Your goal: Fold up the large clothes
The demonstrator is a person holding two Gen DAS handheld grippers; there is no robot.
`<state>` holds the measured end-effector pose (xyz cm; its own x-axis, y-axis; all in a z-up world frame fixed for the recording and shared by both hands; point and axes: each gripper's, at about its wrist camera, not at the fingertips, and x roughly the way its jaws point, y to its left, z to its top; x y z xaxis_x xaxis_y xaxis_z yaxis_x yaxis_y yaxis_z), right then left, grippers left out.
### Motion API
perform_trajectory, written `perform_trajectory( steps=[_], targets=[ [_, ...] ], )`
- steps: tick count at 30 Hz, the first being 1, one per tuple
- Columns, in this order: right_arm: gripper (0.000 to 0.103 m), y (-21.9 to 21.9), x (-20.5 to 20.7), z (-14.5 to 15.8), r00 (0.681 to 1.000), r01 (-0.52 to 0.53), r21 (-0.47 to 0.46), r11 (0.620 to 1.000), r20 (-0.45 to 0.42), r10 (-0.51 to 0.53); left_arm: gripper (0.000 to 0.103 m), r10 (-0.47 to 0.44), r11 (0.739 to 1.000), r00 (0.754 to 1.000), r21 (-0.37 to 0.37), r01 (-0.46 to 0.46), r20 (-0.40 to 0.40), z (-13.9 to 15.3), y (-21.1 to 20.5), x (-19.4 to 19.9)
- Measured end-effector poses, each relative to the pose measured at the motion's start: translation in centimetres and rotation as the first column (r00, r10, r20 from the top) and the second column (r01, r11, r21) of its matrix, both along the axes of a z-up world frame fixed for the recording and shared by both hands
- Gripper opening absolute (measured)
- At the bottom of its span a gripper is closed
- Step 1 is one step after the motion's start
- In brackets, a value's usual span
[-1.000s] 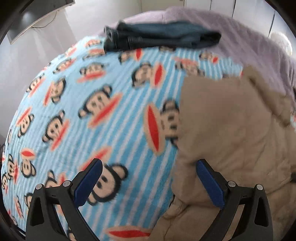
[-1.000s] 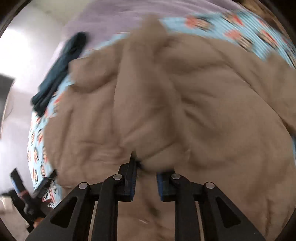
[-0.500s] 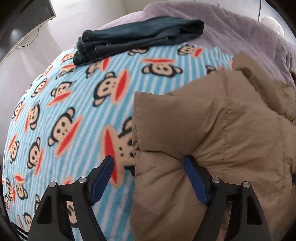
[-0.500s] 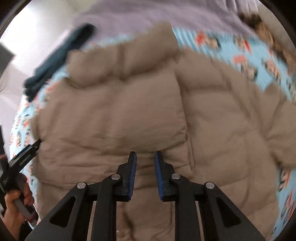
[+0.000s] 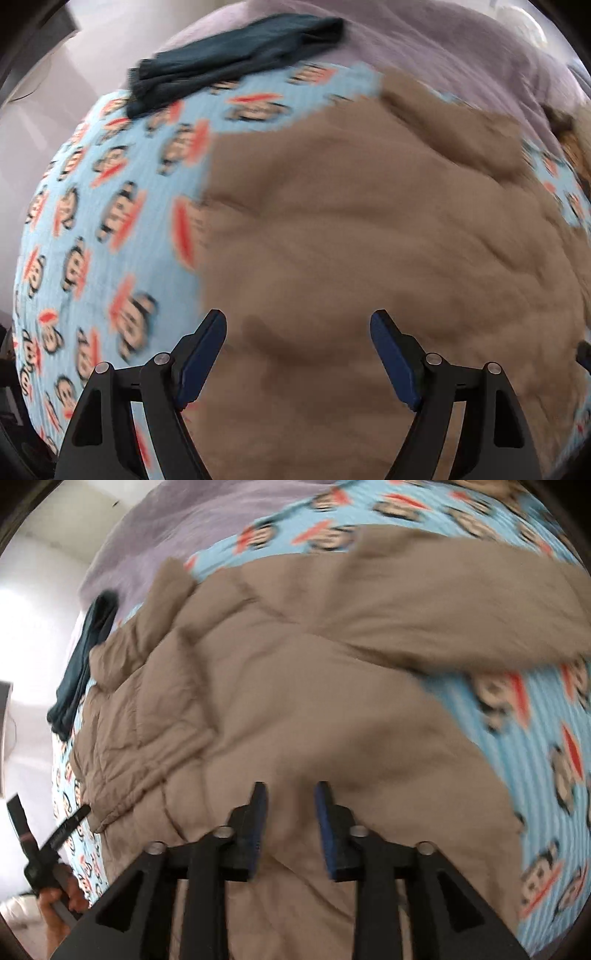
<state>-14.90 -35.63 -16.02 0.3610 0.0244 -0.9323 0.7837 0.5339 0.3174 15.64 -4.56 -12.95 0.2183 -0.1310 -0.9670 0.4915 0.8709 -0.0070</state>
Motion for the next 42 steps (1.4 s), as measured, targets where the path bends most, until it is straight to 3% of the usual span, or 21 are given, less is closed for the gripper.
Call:
perform_trajectory(
  steps=[2, 4, 8, 13, 14, 15, 17, 18, 26, 31, 36, 42],
  targets=[
    [0.056, -0.6, -2.4, 0.2, 1.0, 0.027, 0.002, 1.0, 0.011, -0.027, 0.081, -0.057, 0.998, 0.998, -0.004, 0.057, -0.037, 0.2, -2.3, -3.1],
    [0.056, -1.5, -4.9, 0.1, 0.998, 0.063, 0.019, 0.998, 0.019, -0.063, 0.081, -0.129, 0.992, 0.99, -0.006, 0.129, -0.063, 0.1, -4.8, -6.6],
    [0.067, -3.2, -8.7, -0.2, 0.989, 0.135, 0.063, 0.989, 0.053, -0.139, 0.081, -0.271, 0.962, 0.958, -0.009, 0.272, -0.09, -0.1, -10.3, -13.5],
    [0.071, -6.3, -12.6, 0.0, 0.979, 0.179, 0.076, 0.981, 0.082, -0.185, 0.082, -0.342, 0.94, 0.936, -0.038, 0.34, -0.084, 0.4, -15.4, -19.0],
    [0.072, -6.7, -12.9, 0.0, 0.977, 0.186, 0.078, 0.979, 0.088, -0.192, 0.098, -0.348, 0.937, 0.934, -0.042, 0.346, -0.076, 0.6, -16.3, -19.9],
    [0.081, -7.5, -13.7, 0.1, 0.974, 0.198, 0.083, 0.977, 0.098, -0.206, 0.103, -0.347, 0.938, 0.936, -0.044, 0.345, -0.064, 0.9, -17.1, -20.5],
    [0.091, -8.8, -14.8, 0.3, 0.965, 0.22, 0.091, 0.971, 0.124, -0.23, 0.103, -0.361, 0.932, 0.931, -0.045, 0.359, -0.049, 1.4, -18.6, -22.1],
    [0.091, -9.5, -15.3, 0.3, 0.961, 0.229, 0.094, 0.969, 0.137, -0.241, 0.103, -0.369, 0.929, 0.928, -0.036, 0.368, -0.047, 1.5, -19.3, -22.7],
    [0.092, -15.5, -18.0, -1.0, 0.923, 0.3, 0.151, 0.942, 0.204, -0.327, 0.103, -0.338, 0.94, 0.941, 0.046, 0.339, -0.034, 1.3, -21.7, -24.2],
    [0.093, -20.1, -19.6, -3.2, 0.872, 0.383, 0.247, 0.89, 0.223, -0.437, 0.103, -0.302, 0.95, 0.952, 0.067, 0.305, -0.043, 0.6, -22.6, -24.3],
    [0.093, -23.6, -20.3, -5.2, 0.786, 0.441, 0.367, 0.819, 0.284, -0.55, 0.103, -0.289, 0.953, 0.956, 0.079, 0.293, -0.053, -0.3, -23.6, -24.2],
    [0.093, -26.2, -18.7, -5.4, 0.733, 0.435, 0.399, 0.807, 0.364, -0.575, 0.103, -0.248, 0.963, 0.966, 0.088, 0.253, -0.068, -0.9, -24.5, -23.4]
  ],
)
